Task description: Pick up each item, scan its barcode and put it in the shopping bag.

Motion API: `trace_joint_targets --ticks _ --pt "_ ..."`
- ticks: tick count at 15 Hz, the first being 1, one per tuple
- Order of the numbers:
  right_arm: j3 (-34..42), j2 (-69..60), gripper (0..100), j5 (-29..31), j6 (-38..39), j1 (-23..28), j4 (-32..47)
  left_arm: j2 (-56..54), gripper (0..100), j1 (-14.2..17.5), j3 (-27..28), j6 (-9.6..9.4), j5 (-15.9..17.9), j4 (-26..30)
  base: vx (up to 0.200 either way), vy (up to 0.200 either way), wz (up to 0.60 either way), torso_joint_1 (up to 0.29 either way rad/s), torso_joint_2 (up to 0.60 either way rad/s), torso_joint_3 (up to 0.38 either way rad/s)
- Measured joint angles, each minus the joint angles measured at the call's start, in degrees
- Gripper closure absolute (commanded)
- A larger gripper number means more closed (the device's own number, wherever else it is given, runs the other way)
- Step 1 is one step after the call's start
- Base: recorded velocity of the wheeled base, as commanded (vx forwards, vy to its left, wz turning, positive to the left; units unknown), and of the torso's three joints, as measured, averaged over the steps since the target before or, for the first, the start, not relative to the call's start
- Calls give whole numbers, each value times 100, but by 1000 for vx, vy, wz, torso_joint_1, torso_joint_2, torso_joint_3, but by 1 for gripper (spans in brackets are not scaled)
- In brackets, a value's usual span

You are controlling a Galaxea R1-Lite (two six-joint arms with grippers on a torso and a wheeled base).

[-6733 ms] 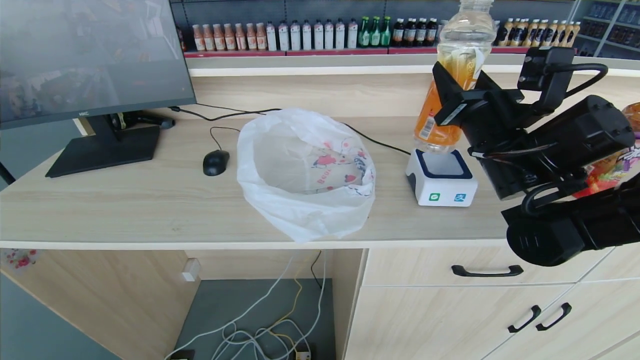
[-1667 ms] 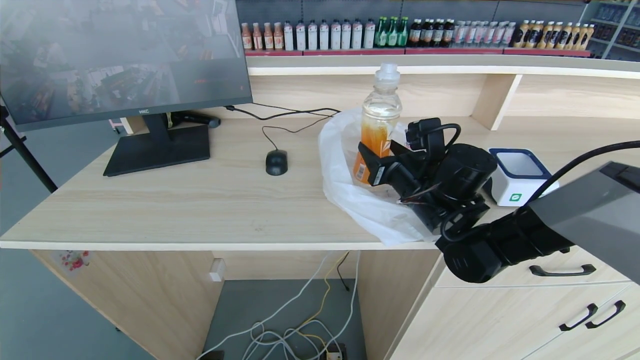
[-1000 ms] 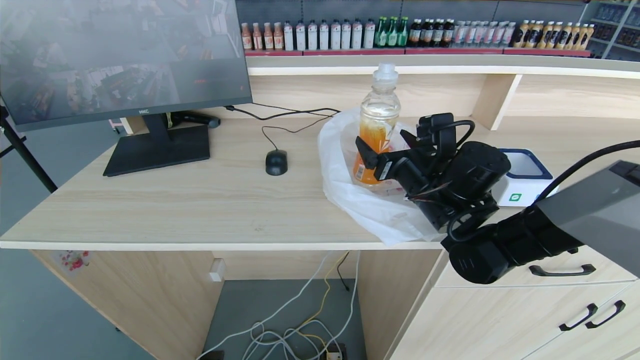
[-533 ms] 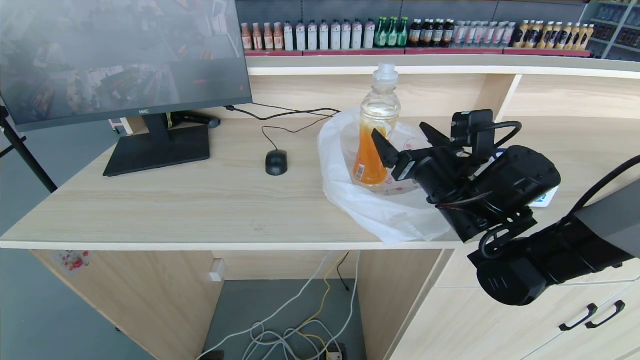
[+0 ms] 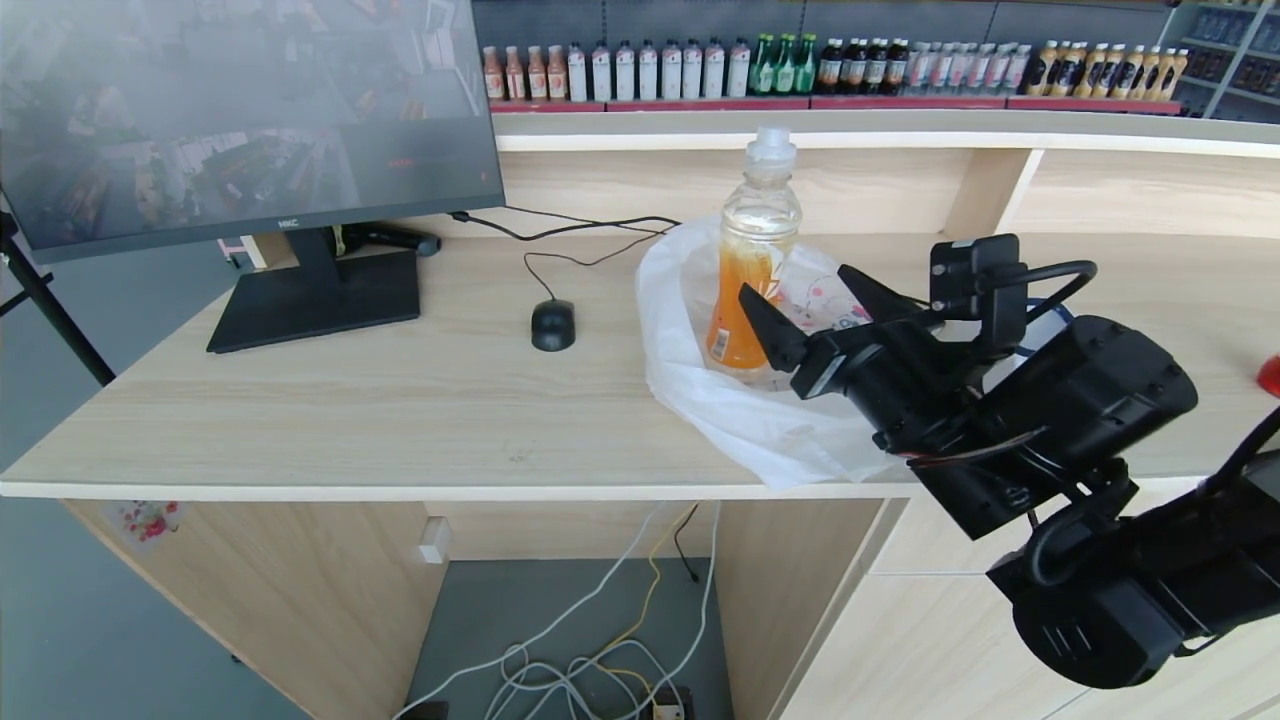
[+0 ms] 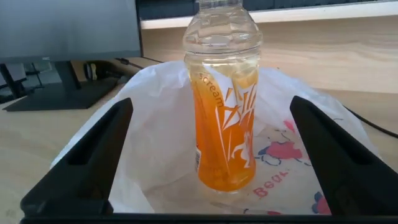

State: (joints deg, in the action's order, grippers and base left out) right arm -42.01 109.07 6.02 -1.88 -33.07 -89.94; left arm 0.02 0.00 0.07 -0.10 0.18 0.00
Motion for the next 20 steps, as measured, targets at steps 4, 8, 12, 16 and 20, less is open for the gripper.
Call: trace_joint_targets --ticks 4,8,12,16,20 --pt "235 -174 0 13 65 -157 2 0 0 0 0 0 0 0 0 0 0 0 0 0" --pt "307 -232 0 13 79 -94 0 0 0 0 0 -4 0 0 0 0 0 0 0 0" --pt "268 -207 0 13 104 -85 0 0 0 0 0 -6 0 0 0 0 0 0 0 0" --pt "174 -162 0 11 117 -16 0 0 0 0 0 -79 9 0 0 -200 0 4 4 1" --pt "157 -157 0 16 117 11 22 0 0 0 0 -80 9 0 0 -200 0 5 4 4"
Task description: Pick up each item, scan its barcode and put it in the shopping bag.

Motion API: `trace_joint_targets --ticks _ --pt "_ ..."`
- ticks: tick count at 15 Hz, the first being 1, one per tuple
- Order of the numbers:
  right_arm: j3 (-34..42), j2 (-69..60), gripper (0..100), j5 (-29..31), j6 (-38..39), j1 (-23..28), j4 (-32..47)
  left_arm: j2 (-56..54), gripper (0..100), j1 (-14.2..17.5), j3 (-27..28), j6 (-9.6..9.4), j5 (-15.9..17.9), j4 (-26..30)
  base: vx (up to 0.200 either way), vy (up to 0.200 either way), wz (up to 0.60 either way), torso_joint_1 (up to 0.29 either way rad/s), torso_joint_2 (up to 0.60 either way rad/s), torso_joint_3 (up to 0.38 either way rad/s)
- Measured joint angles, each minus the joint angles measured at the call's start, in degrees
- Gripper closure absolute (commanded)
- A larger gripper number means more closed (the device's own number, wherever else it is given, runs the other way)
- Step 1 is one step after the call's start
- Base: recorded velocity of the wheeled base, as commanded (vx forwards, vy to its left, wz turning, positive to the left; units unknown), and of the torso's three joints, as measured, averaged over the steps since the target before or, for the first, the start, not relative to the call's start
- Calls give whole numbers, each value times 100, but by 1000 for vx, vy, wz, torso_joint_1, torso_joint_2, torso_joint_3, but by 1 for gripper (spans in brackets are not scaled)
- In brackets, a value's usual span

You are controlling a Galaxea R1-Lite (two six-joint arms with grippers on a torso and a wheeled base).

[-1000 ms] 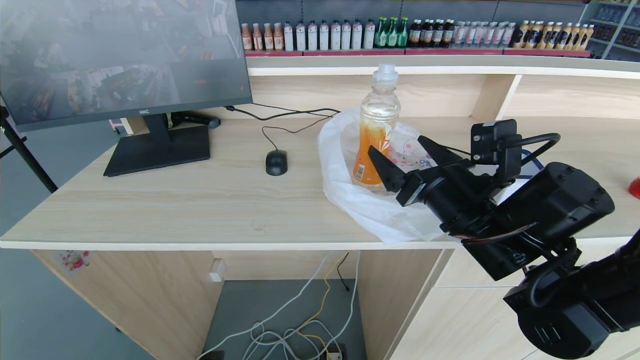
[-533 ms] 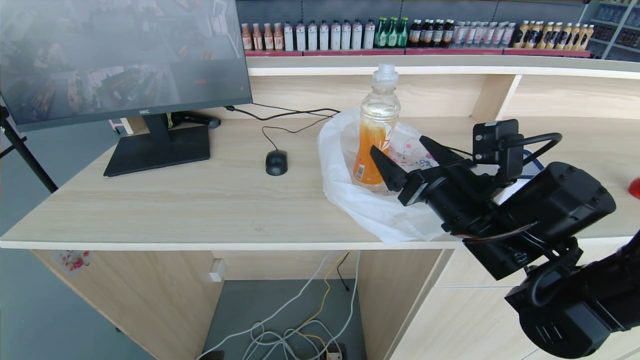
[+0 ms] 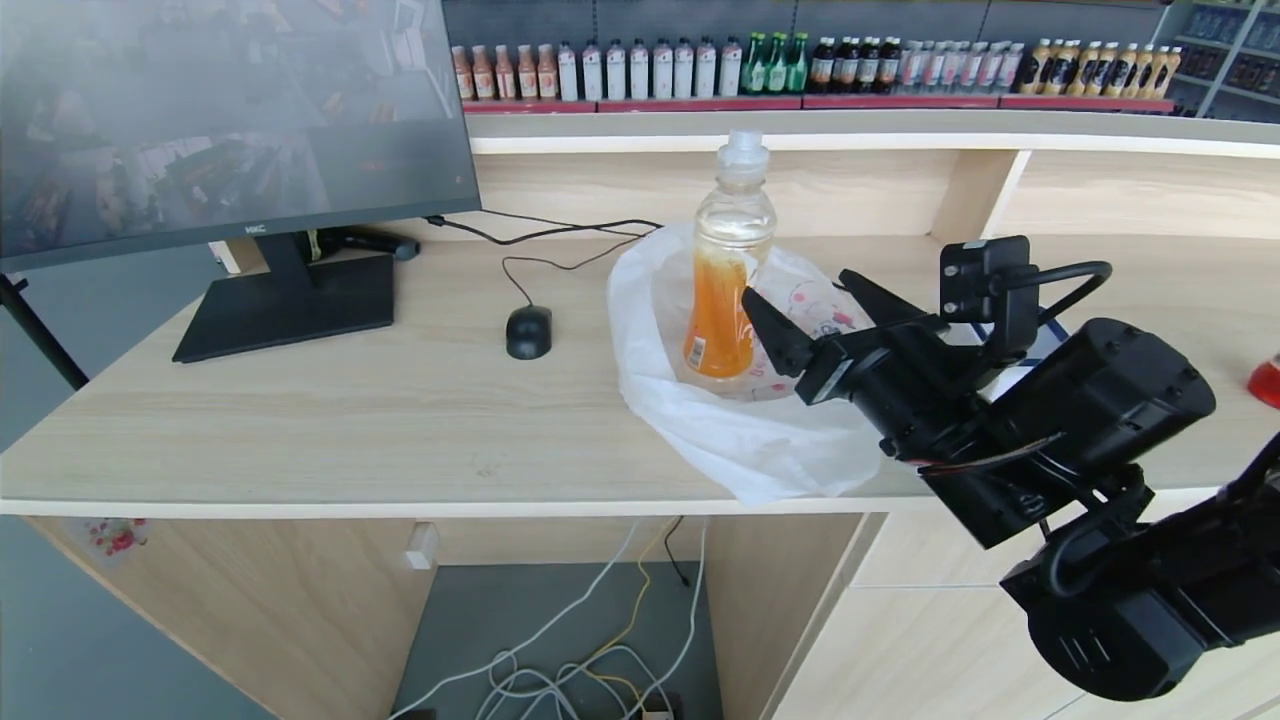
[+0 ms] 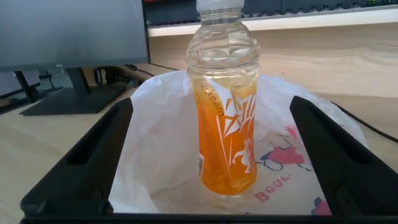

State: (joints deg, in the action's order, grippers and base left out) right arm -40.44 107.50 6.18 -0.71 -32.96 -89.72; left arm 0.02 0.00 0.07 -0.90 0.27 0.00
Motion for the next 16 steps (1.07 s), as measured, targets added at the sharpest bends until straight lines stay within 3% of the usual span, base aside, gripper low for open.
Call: trace_joint_targets --ticks 16 --pt "-30 6 0 -2 20 -16 -18 0 0 0 2 48 0 10 0 -200 0 1 2 3"
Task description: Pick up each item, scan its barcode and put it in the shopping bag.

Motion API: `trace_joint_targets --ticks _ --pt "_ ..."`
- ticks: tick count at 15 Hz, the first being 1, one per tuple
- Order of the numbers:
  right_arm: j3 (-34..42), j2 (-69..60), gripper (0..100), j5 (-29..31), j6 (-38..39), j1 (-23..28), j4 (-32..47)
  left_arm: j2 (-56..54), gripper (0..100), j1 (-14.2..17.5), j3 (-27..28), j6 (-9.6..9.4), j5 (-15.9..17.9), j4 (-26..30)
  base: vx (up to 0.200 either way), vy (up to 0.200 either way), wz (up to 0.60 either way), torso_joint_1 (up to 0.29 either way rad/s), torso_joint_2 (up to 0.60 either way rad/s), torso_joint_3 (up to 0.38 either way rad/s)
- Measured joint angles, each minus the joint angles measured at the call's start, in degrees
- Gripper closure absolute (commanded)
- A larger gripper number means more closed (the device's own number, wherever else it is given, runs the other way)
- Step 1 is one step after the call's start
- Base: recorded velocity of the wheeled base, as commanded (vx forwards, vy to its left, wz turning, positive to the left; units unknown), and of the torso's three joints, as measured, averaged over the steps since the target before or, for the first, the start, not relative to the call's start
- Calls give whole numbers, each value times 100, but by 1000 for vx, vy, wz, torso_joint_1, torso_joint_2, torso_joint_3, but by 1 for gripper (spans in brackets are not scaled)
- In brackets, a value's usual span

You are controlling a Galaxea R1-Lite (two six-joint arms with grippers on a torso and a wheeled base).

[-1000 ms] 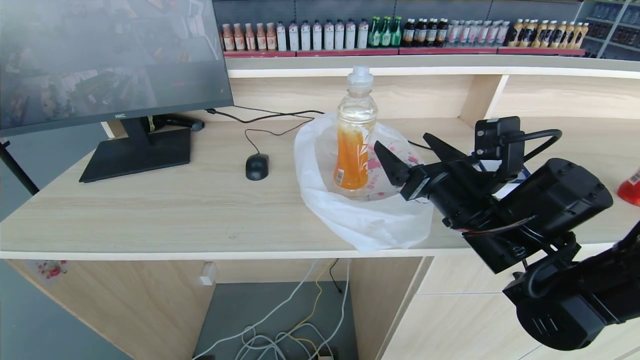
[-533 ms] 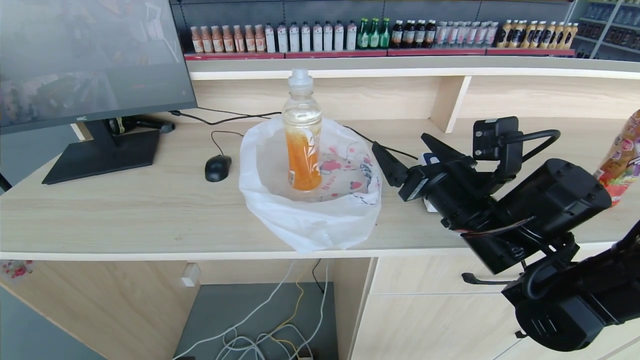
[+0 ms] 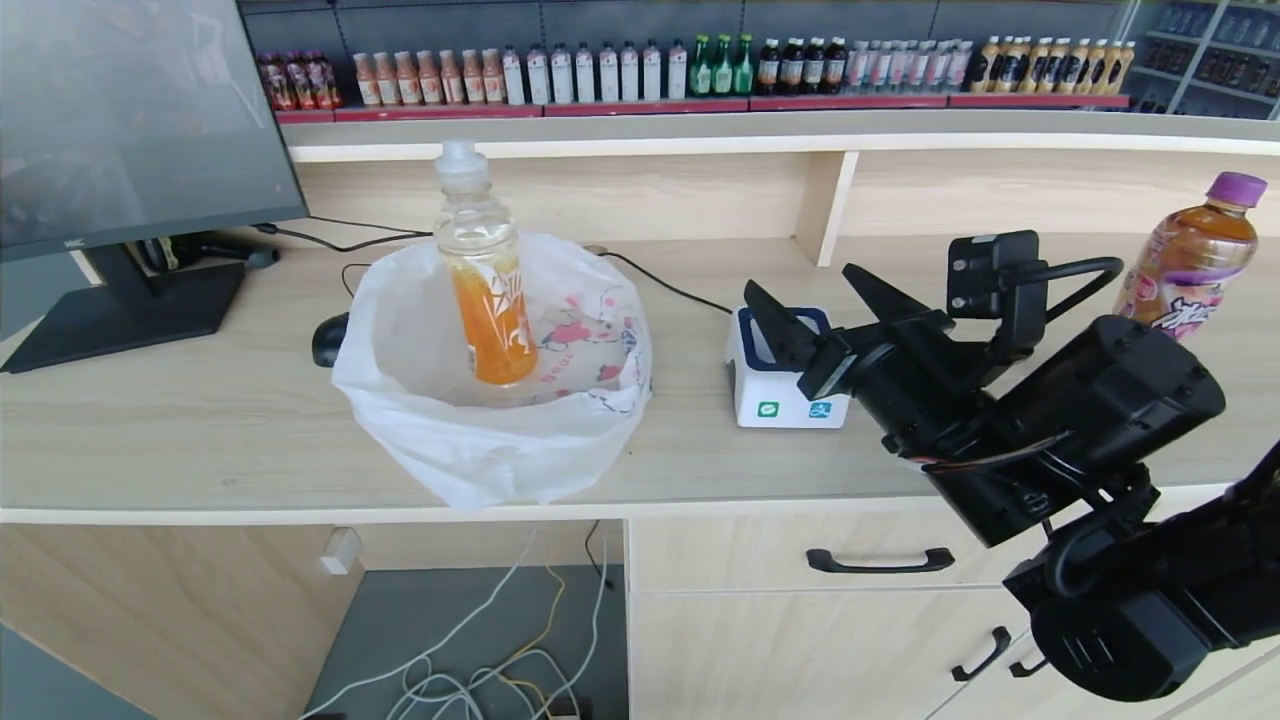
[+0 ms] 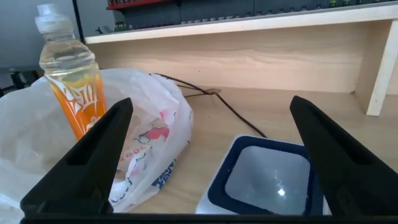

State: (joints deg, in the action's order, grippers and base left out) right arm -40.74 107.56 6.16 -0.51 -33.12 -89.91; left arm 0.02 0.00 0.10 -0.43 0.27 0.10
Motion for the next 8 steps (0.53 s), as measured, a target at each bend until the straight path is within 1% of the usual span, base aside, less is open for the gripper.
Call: trace_joint_targets --ticks 8 --pt "26 -1 0 5 -6 0 -1 0 0 0 0 -1 -2 -2 0 -200 0 4 3 1"
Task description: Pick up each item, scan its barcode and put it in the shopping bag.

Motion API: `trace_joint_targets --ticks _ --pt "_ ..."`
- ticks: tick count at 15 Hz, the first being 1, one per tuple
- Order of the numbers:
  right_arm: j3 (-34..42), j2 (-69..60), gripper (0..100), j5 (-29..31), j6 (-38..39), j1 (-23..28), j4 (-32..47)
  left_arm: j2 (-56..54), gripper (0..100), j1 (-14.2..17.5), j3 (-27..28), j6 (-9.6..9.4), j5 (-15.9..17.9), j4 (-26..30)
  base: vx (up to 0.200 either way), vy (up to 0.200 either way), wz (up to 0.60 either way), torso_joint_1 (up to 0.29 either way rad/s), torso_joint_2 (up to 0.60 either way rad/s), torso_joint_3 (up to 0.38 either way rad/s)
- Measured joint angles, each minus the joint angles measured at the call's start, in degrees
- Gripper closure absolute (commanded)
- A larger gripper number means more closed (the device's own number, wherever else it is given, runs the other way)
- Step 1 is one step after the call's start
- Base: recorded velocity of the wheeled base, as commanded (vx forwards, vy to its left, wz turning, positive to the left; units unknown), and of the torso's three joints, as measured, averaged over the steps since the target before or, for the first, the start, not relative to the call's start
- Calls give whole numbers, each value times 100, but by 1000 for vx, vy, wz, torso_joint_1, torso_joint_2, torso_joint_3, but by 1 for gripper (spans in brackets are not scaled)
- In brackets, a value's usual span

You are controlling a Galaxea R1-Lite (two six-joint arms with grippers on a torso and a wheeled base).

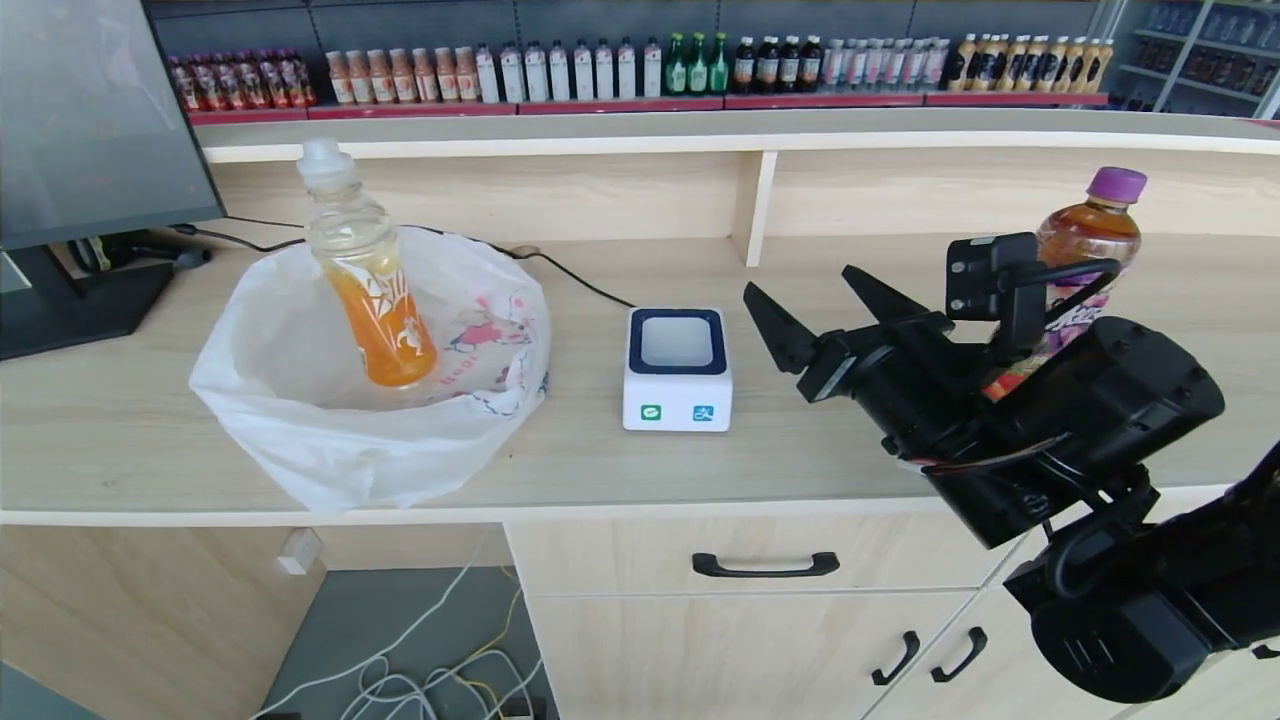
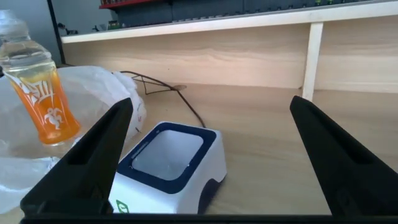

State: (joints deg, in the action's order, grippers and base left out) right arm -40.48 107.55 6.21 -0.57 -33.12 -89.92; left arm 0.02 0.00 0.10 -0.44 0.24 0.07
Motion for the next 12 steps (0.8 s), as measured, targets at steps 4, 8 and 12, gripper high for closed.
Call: trace_joint_targets --ticks 4,8,12 --pt "83 -63 0 2 -2 -6 -2 0 0 0 0 0 0 0 0 -200 0 1 1 4" --pt "507 -324 0 4 -2 -100 0 0 0 0 0 0 0 0 0 -200 0 -1 0 6" --pt "1475 -862 0 2 -24 -516 0 0 0 0 0 0 0 0 0 -200 0 4 1 4"
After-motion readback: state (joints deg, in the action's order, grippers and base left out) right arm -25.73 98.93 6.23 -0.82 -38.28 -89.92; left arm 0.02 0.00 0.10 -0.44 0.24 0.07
